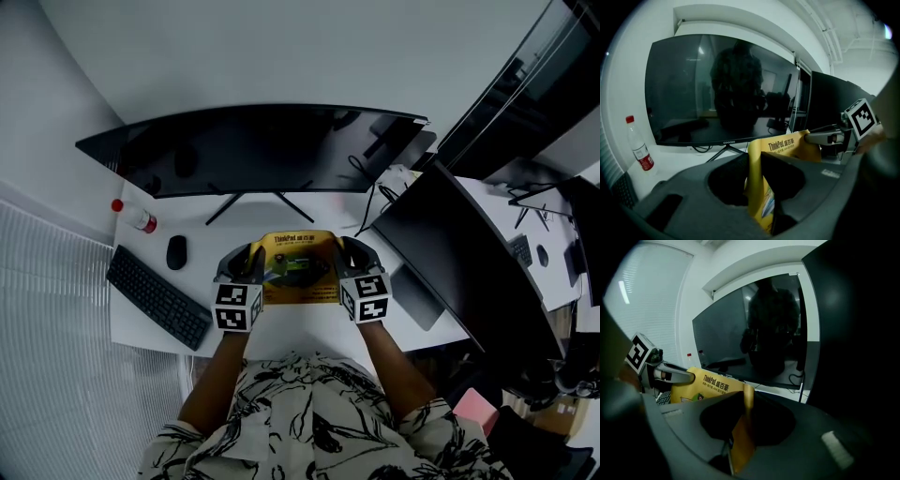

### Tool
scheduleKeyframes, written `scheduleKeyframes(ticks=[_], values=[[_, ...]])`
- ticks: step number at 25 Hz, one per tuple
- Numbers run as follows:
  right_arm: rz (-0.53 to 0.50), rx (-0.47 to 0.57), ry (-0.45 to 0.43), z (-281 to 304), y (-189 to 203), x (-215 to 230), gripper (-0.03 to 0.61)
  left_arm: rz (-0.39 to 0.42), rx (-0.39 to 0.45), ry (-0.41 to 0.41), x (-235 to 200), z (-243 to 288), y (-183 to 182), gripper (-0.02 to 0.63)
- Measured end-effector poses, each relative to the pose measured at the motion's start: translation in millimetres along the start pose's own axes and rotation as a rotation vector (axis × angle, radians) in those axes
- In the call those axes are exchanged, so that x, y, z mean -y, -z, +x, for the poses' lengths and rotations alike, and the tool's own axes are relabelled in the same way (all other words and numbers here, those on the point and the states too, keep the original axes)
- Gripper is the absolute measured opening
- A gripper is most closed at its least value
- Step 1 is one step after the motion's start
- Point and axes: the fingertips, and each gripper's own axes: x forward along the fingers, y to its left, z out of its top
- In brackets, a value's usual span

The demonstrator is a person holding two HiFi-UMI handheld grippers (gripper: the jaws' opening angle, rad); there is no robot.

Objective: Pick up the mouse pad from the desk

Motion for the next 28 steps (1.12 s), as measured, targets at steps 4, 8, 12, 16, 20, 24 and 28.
scheduleKeyframes(ticks=[4,8,12,16,20,24,28], values=[[-0.001,0.03,0.005,-5,-11,1,0.081,0.006,0.028,0.001,2,-3,-12,0.091],[0.005,0.052,0.013,-9,-19,5,0.08,0.027,0.052,-0.001,4,-6,-27,0.091],[0.01,0.084,0.016,-12,-34,7,0.08,0.036,0.084,-0.003,3,-9,-42,0.091],[0.008,0.116,0.018,-17,-48,7,0.08,0.032,0.109,-0.005,2,-13,-53,0.087],[-0.006,0.142,0.027,-22,-61,9,0.078,0.036,0.135,-0.004,3,-16,-65,0.084],[-0.015,0.161,0.03,-24,-71,8,0.078,0.05,0.16,-0.011,2,-19,-75,0.084],[-0.024,0.183,0.027,-29,-82,6,0.078,0.065,0.177,-0.016,1,-24,-83,0.084]])
